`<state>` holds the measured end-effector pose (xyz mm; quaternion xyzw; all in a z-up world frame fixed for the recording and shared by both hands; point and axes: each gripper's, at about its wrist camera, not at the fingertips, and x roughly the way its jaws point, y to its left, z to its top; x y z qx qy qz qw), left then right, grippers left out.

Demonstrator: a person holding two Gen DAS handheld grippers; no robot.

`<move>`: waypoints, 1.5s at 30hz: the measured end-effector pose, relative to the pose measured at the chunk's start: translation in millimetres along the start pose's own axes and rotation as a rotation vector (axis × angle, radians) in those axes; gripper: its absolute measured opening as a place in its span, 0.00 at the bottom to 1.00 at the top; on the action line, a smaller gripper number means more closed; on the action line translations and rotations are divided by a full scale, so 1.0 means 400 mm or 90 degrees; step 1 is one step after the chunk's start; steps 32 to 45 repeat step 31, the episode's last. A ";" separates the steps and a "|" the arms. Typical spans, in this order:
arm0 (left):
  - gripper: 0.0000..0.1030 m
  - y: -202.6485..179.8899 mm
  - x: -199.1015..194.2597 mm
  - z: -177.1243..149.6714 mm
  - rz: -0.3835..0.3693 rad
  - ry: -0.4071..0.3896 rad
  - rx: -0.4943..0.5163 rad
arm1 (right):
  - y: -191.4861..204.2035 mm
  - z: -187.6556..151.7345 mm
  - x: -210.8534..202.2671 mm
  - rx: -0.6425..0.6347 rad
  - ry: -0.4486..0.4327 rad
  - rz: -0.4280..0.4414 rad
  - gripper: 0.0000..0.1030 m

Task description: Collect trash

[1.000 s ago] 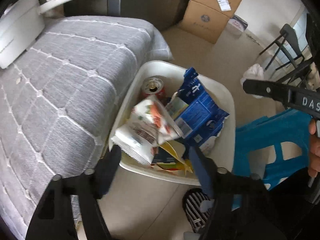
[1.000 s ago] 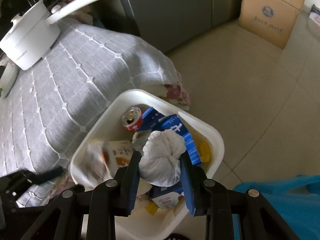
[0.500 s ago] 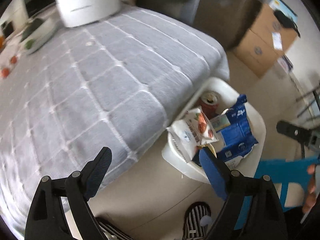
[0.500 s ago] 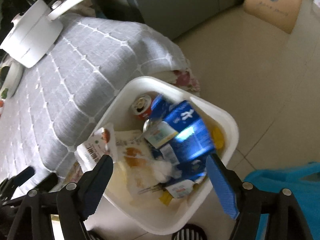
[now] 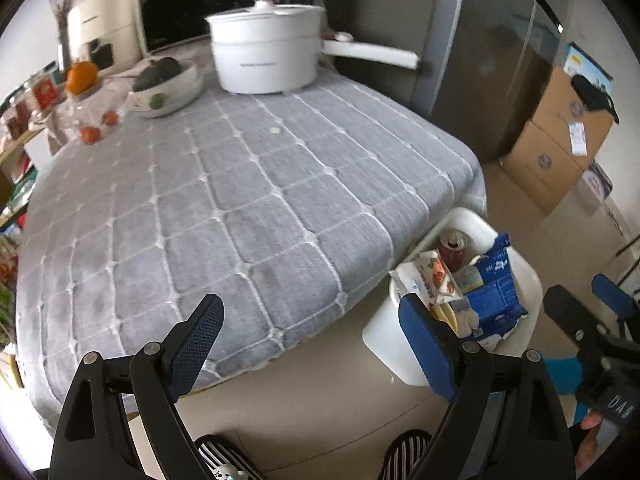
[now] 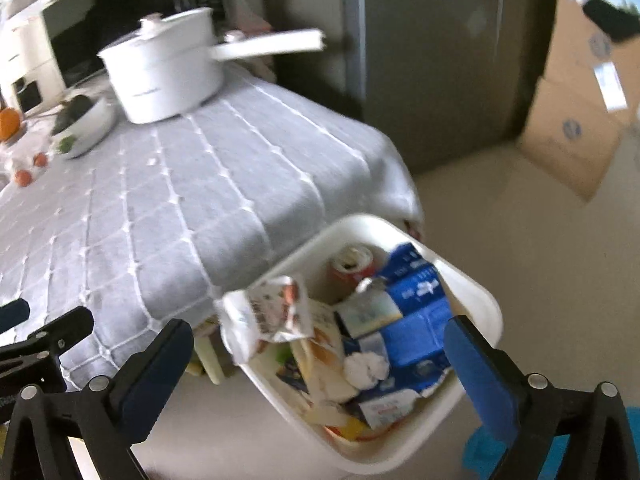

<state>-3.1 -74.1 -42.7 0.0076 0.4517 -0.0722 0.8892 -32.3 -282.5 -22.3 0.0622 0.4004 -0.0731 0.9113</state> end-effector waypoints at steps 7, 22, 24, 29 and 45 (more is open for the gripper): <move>0.88 0.070 -0.020 0.009 0.042 -0.034 -0.045 | 0.075 0.012 0.002 -0.033 -0.028 0.021 0.99; 0.88 0.133 -0.023 0.033 0.057 -0.064 -0.088 | 0.129 0.054 0.041 -0.044 -0.036 0.044 1.00; 0.88 0.133 -0.024 0.033 0.054 -0.067 -0.087 | 0.132 0.053 0.044 -0.043 -0.031 0.050 1.00; 0.88 0.138 -0.020 0.027 0.046 -0.069 -0.088 | 0.137 0.051 0.051 -0.047 -0.026 0.044 1.00; 0.88 0.144 -0.020 0.027 0.043 -0.067 -0.090 | 0.135 0.048 0.052 -0.047 -0.026 0.045 1.00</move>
